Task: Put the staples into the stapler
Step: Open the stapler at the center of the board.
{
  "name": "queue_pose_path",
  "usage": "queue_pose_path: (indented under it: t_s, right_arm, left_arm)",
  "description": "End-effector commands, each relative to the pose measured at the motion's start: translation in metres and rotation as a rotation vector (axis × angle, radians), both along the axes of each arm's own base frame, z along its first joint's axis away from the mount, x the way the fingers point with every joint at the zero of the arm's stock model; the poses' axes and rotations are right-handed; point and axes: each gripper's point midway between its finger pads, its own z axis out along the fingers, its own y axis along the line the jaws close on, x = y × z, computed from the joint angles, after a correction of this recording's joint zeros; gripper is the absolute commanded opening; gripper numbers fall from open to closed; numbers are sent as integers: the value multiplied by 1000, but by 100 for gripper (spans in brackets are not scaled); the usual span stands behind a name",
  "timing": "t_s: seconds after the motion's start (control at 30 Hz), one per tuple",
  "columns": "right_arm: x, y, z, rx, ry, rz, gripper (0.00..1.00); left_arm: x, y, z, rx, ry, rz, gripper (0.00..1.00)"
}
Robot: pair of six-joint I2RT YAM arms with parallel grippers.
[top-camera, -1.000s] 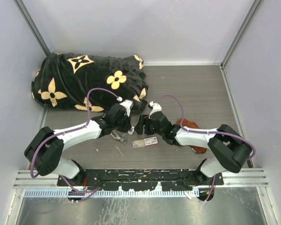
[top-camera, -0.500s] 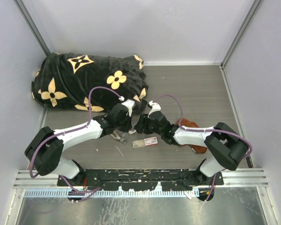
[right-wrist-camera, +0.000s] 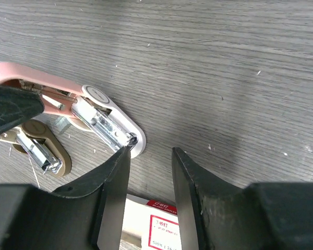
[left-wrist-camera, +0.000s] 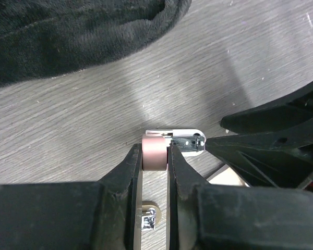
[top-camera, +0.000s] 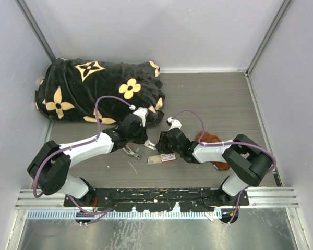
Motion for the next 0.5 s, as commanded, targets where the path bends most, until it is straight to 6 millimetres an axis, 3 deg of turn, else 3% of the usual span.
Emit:
queue_pose_path:
  t_s: [0.0,0.23,0.47]
  right_arm:
    - [1,-6,-5,-19,-10,-29,44]
    - [5,-6,-8,-35,-17,-33,44]
    - [6,-7,-5,-36,-28,-34,44]
  left_arm:
    - [19,-19,32,-185,-67,35,0]
    - [26,-22,31,-315,-33,43,0]
    - [34,-24,20,-294,-37,-31,0]
